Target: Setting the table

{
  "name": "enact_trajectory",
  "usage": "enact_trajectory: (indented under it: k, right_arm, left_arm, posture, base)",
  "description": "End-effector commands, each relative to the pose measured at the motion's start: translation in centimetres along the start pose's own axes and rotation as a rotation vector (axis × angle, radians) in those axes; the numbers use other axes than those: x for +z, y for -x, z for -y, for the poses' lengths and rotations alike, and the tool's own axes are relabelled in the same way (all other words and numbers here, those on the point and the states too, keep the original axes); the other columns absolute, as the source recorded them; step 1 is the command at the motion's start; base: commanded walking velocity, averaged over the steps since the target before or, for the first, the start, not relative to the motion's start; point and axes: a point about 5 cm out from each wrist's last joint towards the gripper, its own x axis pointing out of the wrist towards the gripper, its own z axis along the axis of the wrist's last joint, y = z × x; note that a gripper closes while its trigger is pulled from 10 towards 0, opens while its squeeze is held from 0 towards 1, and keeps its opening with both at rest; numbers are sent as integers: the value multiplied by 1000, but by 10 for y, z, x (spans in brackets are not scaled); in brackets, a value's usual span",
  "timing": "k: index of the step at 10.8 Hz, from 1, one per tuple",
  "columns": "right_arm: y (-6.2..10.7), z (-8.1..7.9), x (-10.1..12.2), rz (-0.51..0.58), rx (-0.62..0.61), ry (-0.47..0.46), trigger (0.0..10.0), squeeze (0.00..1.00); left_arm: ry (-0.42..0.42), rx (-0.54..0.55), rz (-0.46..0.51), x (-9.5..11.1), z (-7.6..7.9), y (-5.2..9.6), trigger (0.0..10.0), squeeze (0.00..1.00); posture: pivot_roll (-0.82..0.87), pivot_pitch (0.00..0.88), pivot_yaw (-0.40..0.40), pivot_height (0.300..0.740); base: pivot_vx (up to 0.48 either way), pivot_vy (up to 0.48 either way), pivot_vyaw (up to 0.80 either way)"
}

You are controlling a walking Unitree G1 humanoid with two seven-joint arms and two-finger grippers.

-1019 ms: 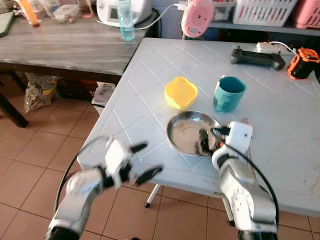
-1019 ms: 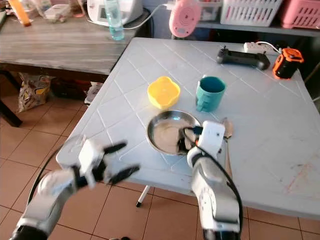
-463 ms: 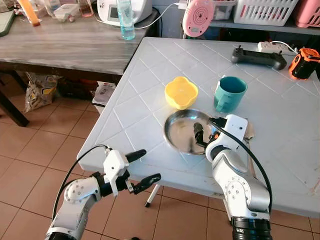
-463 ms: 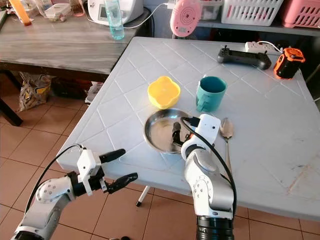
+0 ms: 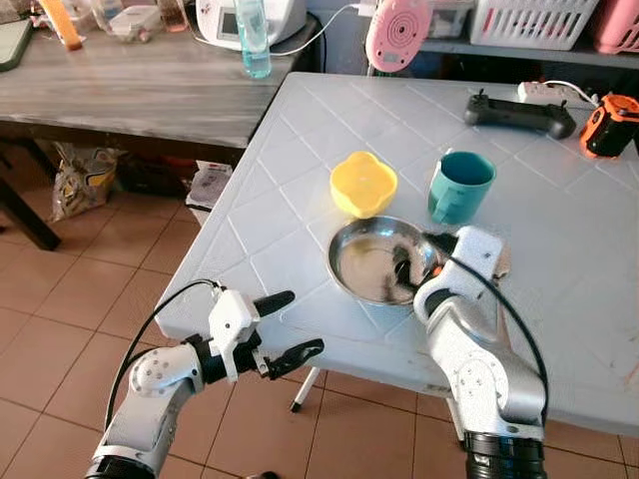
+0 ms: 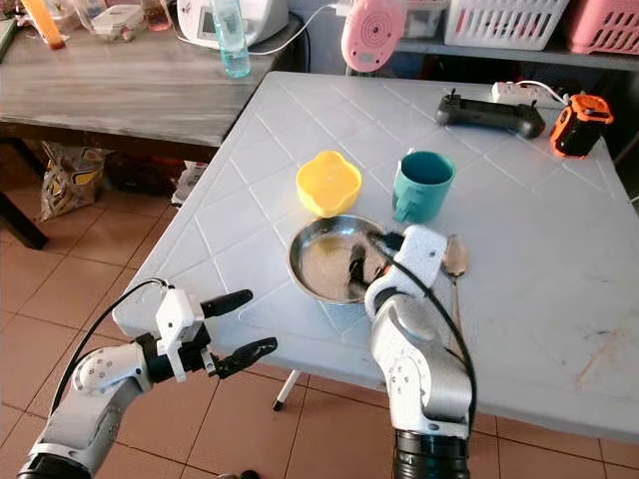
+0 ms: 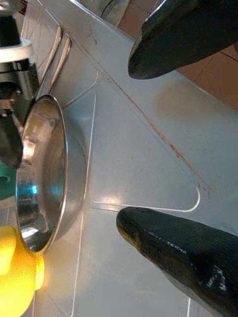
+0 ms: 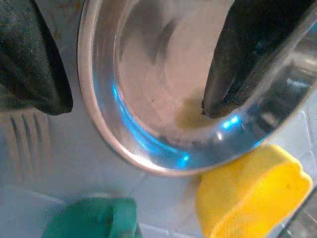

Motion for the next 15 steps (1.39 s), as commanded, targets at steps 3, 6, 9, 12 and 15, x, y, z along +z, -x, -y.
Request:
enact_trajectory:
  k: [3, 6, 9, 12, 15]
  right_arm:
    - [6, -6, -20, -80, -5, -74, 10000, 0]
    - [4, -6, -25, -123, -8, -113, 118, 0]
    - [3, -3, -28, -161, -50, -93, 0, 0]
    - [3, 0, -29, -180, -60, -121, 0, 0]
    - [3, -3, -30, -190, -53, -158, 0, 0]
  left_arm:
    - [-10, -8, -13, 4, 1, 3, 10000, 0]
    - [-6, -8, -20, 4, 1, 5, 10000, 0]
    - [-1, -8, -27, 3, 1, 6, 10000, 0]
    - [3, -6, -31, 3, 1, 6, 10000, 0]
    - [5, -3, -37, 3, 0, 6, 10000, 0]
  posture:
    - [40, 143, 44, 740]
    - [44, 146, 45, 740]
    - [42, 147, 44, 740]
    - [43, 143, 45, 740]
    - [44, 141, 47, 740]
  base:
    - [0, 0, 0]
    - [0, 0, 0]
    - [0, 0, 0]
    - [0, 0, 0]
    - [0, 0, 0]
